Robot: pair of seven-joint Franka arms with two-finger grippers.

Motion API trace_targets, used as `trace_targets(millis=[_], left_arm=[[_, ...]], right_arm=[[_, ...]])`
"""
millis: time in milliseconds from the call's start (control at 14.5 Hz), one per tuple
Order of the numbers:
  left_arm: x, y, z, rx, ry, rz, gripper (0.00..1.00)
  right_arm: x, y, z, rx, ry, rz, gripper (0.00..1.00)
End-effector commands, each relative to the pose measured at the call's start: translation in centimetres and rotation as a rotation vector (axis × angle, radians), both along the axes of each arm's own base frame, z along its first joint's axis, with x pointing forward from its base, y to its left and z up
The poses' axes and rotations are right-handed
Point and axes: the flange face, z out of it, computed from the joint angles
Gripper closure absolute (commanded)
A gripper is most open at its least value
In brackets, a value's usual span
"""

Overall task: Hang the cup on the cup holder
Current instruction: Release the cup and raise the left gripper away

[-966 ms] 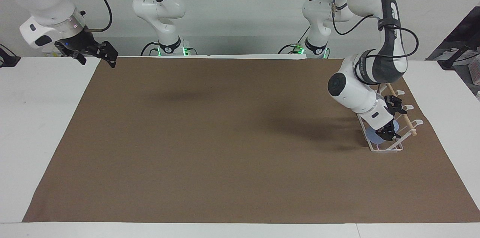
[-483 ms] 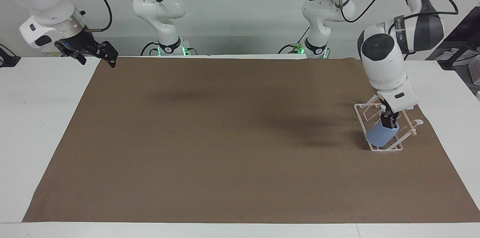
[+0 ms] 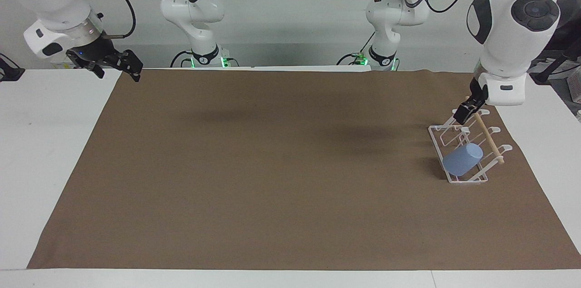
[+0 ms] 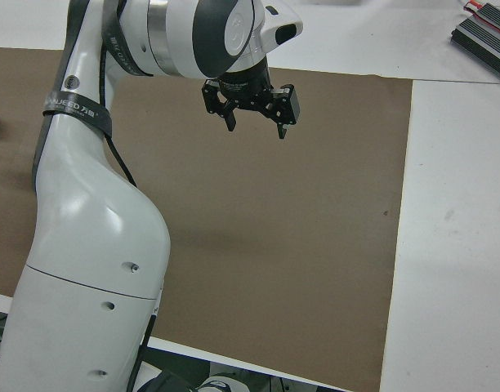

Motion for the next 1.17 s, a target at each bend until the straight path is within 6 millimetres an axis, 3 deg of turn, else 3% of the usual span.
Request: trace_targets(millis=[0, 207, 414, 552, 621, 759, 897, 966, 1103], left_arm=[[-1.4, 0.2, 1.6, -0.104, 0.056, -0.190, 0.00], [-2.3, 0.4, 3.4, -0.133, 0.053, -0.395, 0.00], [-2.0, 2.2, 4.1, -0.126, 0.026, -0.402, 0.00], [-1.0, 2.2, 6.6, -0.116, -0.056, -0.412, 0.00], [-0.8, 2.1, 6.8, -0.116, -0.062, -0.411, 0.00], [-0.1, 3.0, 6.7, -0.111, -0.085, -0.406, 0.00], [0.9, 6.4, 5.9, -0.105, -0.091, -0.409, 0.00], [1.2, 6.8, 5.3, -0.109, -0.082, -0.430, 0.00], [1.7, 4.7, 4.6, -0.109, -0.088, -0.468, 0.00]], right_arm=[[-0.6, -0.1, 0.1, 0.005, 0.003, 0.018, 0.01], [-0.6, -0.1, 0.1, 0.005, 0.003, 0.018, 0.01], [-0.6, -0.1, 0.1, 0.005, 0.003, 0.016, 0.01], [-0.6, -0.1, 0.1, 0.005, 0.003, 0.018, 0.01], [-0.6, -0.1, 0.1, 0.005, 0.003, 0.018, 0.01], [-0.6, -0.1, 0.1, 0.005, 0.003, 0.016, 0.01], [-0.6, -0.1, 0.1, 0.005, 0.003, 0.016, 0.01], [-0.6, -0.1, 0.1, 0.005, 0.003, 0.016, 0.01], [-0.6, -0.1, 0.1, 0.005, 0.003, 0.016, 0.01]])
